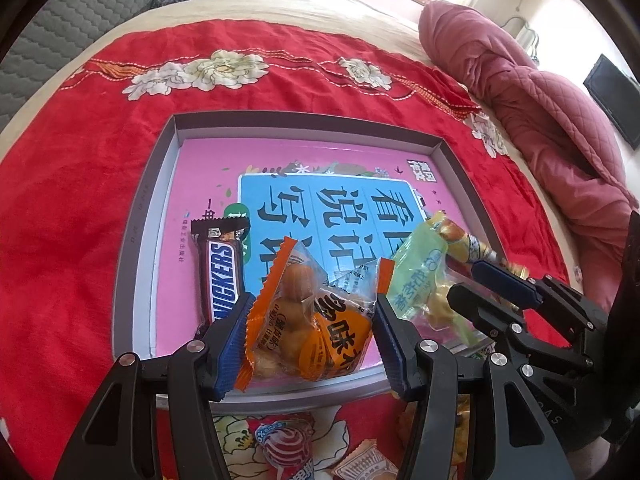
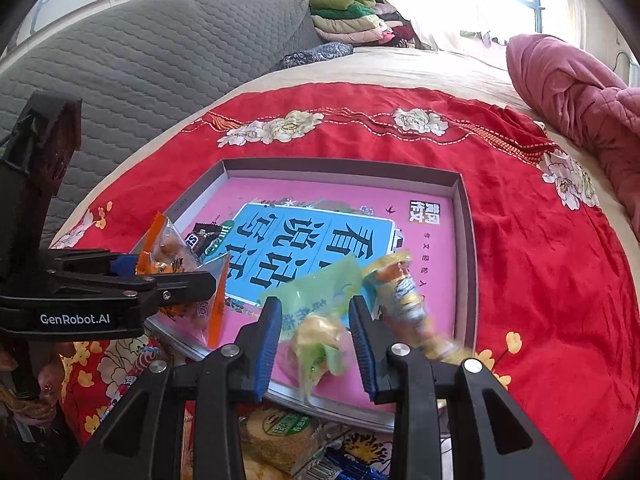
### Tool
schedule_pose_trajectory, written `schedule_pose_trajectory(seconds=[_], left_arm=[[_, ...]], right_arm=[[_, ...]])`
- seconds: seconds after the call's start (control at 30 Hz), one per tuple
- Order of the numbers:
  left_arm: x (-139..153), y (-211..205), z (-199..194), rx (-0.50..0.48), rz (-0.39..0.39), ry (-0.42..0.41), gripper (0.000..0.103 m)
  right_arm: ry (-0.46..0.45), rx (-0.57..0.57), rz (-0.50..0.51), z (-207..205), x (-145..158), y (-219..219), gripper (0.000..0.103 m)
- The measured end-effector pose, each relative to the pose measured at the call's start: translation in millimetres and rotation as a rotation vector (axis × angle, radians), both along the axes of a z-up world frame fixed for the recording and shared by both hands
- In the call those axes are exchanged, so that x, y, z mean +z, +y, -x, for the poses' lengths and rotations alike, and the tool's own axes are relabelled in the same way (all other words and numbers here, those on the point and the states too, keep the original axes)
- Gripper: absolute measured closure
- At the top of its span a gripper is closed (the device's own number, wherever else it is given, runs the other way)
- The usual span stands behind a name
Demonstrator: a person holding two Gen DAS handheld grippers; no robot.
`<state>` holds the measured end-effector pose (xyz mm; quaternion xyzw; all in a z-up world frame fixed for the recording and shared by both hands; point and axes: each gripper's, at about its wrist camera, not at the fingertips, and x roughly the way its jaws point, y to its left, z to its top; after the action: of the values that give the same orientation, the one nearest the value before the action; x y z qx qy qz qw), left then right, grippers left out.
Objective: Organize snacks
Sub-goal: 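Open the left tool to drop the orange bag in the tray while the right tool releases the green bag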
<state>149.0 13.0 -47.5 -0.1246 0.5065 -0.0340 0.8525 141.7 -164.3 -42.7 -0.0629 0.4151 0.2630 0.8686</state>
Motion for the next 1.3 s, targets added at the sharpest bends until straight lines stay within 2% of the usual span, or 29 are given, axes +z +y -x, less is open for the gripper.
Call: schedule_pose_trajectory(seconds=[0.53,0.67,1.0,1.1,1.17,1.3], left_arm=[[1,2,0,0.006,0.01,0.006,0.043],[0,3,0,0.008,0.003,0.009,0.043],[7,3,1,0.004,-0.002,-0.008,0.042],[9,5,2,0.007,0.0,-0.013,0.04],[13,5,3,0.009,-0.01,-0.022,0.035],[18,7,5,0.012,-0.013,-0.033,0.034]], right_arm=[[-0.013,-0.017,-0.008,0,7,-4,0.065],[-0.016,-0.021,-0.012,0,8,-5,0.058],[-0.023,-0.017,-0.019,0,11,-6,0.057],[-0.03,-0.018,-0.022,0,12,-6,0.056],[-0.035,-0.019,-0.021,0,13,-7,0.055],[-0.041,-0.021,-0.028,0,16,-8,0.05]])
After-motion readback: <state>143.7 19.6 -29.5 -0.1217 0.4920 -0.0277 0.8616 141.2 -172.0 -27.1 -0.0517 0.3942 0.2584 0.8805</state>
